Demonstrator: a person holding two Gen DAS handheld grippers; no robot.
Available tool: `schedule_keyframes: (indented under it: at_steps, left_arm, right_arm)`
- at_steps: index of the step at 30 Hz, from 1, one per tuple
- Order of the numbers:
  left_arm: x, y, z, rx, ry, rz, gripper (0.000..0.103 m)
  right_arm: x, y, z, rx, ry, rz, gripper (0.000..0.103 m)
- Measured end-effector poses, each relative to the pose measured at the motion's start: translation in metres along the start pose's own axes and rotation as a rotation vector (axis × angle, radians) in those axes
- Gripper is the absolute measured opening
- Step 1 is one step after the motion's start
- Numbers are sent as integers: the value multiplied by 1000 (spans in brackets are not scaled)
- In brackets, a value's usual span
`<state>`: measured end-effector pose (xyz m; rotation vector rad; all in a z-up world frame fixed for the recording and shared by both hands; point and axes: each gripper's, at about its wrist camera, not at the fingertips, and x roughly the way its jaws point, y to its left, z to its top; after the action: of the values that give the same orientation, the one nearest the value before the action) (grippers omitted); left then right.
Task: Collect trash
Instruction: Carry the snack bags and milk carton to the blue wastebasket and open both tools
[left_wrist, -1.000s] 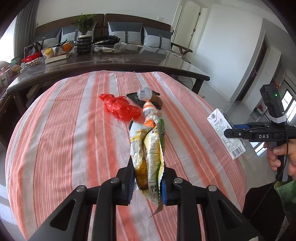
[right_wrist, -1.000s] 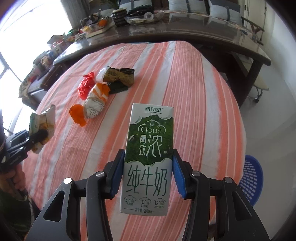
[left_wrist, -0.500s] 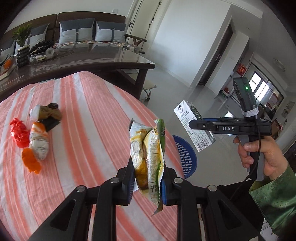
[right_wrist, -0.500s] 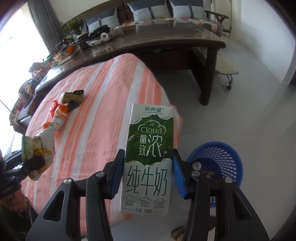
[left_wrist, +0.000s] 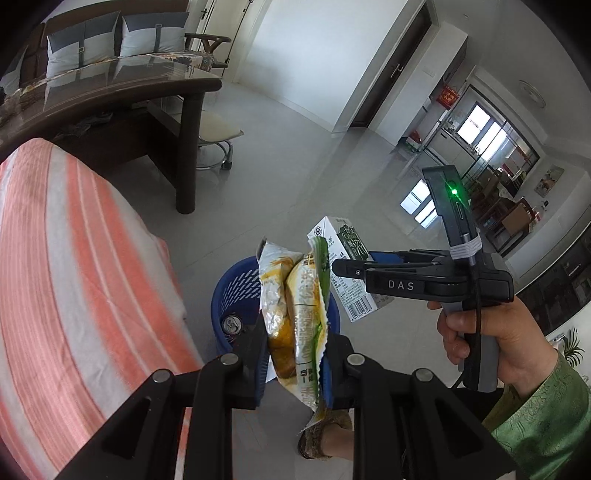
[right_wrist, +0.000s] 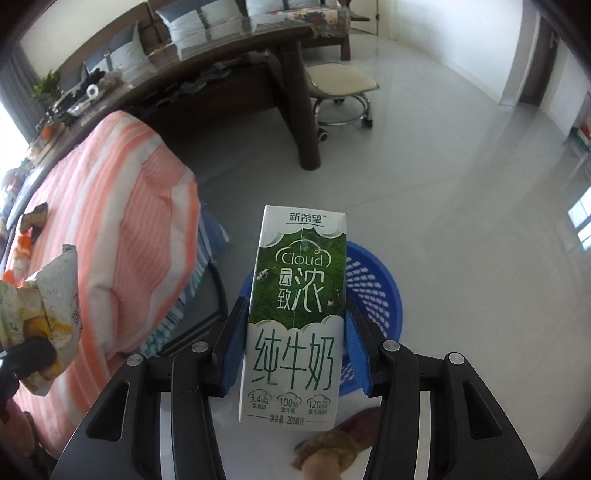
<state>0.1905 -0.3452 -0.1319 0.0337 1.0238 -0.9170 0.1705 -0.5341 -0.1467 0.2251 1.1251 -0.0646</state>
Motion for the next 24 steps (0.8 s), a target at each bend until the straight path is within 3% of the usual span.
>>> schedule_keyframes:
  at_steps: [7,17,19,20,21,24]
  left_arm:
    - [64,-7,7,2,63,0,23]
    - [124,-4,4,14,112,-3,26]
    - [140,-1,6,3,129,11,57]
    - [146,1,7,-3,126,21,61]
    - [148,2,8,-7,118,24,61]
    - [139,2,10,-23,99,21,61]
  right_arm:
    - [27,-38,0,87,20,27,50]
    - [55,-73,3,156,57,65,51]
    - [62,-75,3,162,64,73,56]
    - [66,-77,4,175,66,81,61]
    - [67,-80,3,194,67,85,73]
    - [61,-88,3,226,47,102,75]
